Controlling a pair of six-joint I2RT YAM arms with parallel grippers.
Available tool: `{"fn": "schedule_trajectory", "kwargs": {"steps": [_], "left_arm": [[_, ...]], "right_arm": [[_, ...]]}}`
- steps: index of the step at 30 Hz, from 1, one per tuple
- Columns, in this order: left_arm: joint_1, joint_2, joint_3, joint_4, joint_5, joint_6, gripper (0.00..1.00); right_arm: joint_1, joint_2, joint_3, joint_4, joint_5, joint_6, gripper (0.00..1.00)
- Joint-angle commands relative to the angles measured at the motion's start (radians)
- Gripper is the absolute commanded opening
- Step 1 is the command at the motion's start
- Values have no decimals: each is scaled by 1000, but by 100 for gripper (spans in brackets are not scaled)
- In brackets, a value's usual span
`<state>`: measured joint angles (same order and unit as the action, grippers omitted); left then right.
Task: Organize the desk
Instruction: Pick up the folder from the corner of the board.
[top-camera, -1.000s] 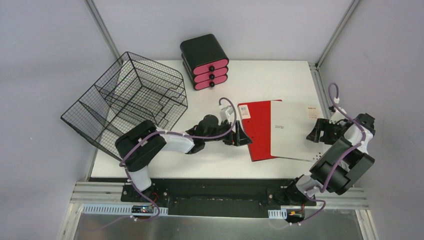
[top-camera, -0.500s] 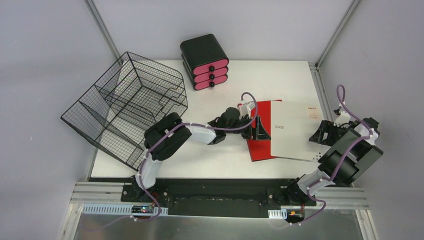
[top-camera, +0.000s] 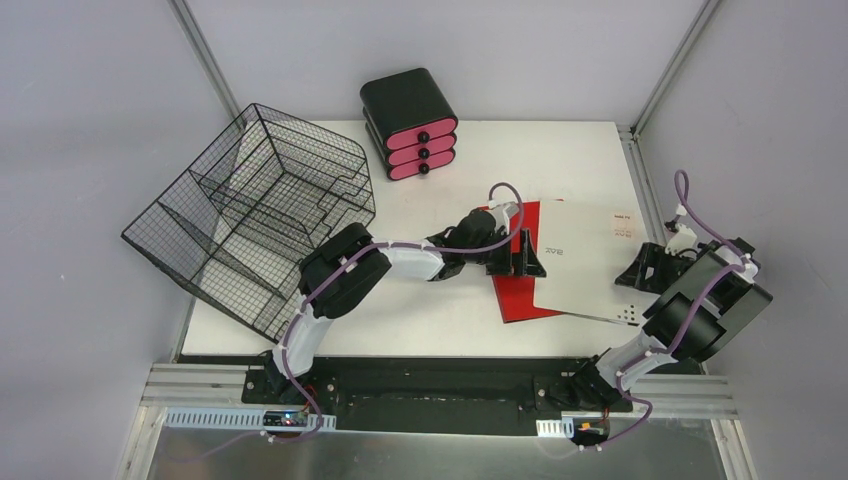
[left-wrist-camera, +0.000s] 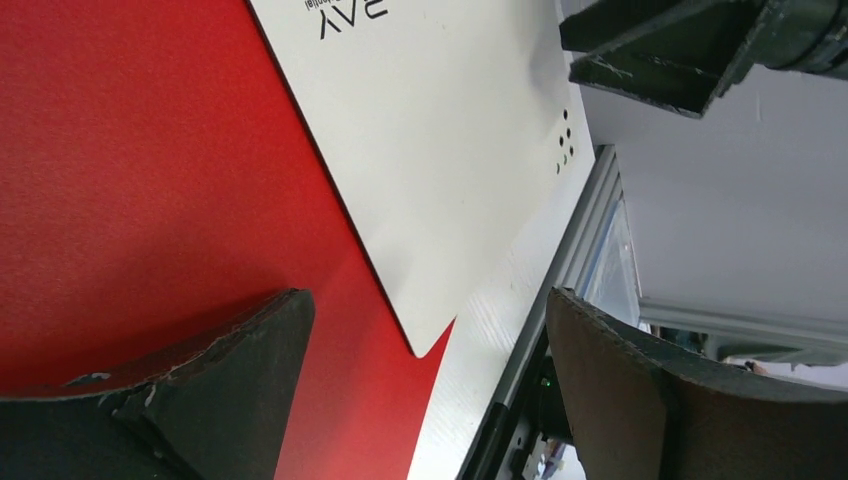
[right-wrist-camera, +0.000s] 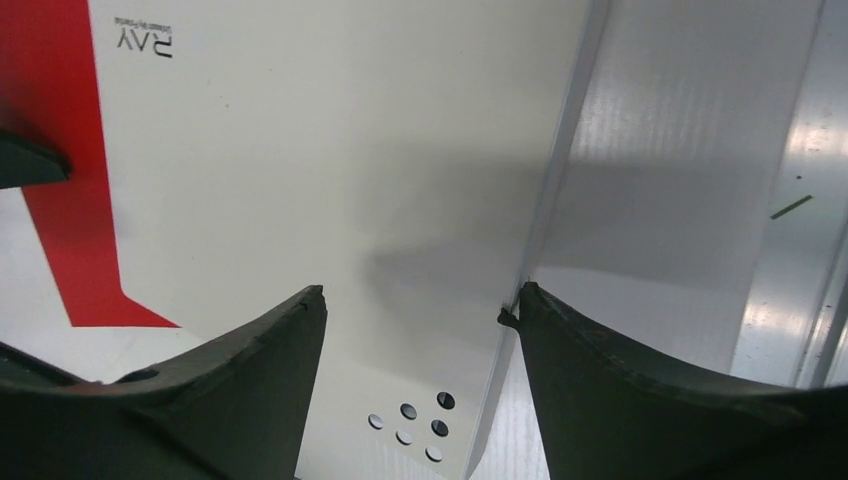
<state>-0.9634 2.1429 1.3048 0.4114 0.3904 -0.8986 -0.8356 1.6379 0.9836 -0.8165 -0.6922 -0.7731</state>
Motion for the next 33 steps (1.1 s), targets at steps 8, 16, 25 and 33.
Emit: {"fn": "schedule_trajectory", "kwargs": {"steps": [8, 16, 25, 33], "left_arm": [[-12, 31, 41, -121, -92, 14, 94], [-11, 30, 0, -128, -142, -35, 98], [-12, 8, -42, -97, -143, -15, 97], [-11, 15, -28, -119, -148, -4, 96]], "right_arm": [[14, 18, 64, -141, -121, -85, 69], [47, 61, 61, -147, -104, -94, 68], [23, -28, 82, -80, -54, -42, 72], [-8, -15, 104, 1, 22, 12, 78]]}}
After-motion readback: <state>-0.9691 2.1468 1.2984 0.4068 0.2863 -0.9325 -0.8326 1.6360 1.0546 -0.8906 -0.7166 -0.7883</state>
